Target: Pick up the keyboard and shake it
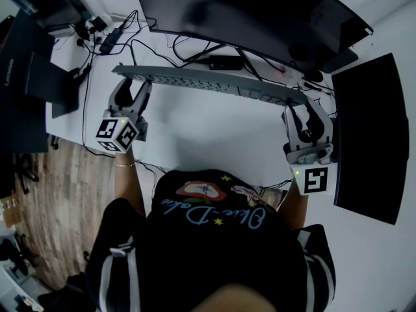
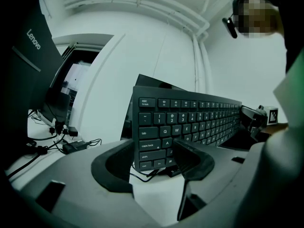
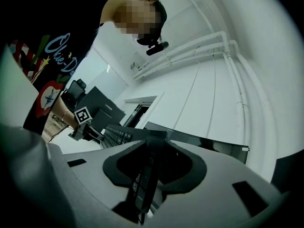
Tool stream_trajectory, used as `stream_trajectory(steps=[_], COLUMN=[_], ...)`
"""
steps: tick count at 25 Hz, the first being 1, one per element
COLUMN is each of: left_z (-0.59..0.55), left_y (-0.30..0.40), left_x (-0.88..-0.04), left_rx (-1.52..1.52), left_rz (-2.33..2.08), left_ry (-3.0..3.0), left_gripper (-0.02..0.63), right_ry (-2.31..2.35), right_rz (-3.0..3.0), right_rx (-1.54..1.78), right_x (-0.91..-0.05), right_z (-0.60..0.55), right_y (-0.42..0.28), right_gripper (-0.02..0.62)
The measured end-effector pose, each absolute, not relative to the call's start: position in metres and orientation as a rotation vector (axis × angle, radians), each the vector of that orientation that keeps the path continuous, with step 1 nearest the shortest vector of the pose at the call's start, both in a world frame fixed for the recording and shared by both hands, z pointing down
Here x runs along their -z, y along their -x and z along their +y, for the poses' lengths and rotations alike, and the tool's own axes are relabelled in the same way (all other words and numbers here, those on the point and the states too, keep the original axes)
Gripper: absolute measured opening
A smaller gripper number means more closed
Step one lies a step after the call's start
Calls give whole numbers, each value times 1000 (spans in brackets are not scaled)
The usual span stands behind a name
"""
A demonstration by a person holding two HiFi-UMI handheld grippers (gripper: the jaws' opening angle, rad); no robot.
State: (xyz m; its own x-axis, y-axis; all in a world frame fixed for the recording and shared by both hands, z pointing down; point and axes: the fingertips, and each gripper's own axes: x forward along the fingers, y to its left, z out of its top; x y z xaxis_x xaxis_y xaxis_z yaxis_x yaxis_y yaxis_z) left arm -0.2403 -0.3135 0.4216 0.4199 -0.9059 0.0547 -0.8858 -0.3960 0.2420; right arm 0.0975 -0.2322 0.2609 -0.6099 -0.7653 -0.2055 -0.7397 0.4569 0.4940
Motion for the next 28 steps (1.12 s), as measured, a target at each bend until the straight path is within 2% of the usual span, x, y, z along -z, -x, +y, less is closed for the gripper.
stream_trajectory(steps=[28], left_z=[-317], left_y=[247], left_x=[-410], left_rx=[149], left_rz=[-1623], left_ry=[-2449], left_gripper=[238], right_ry=[-1299], right_rz=[-2599], right_rx=[997], right_x=[-249], right_z=[-218], right_y=[-85], right_gripper=[100])
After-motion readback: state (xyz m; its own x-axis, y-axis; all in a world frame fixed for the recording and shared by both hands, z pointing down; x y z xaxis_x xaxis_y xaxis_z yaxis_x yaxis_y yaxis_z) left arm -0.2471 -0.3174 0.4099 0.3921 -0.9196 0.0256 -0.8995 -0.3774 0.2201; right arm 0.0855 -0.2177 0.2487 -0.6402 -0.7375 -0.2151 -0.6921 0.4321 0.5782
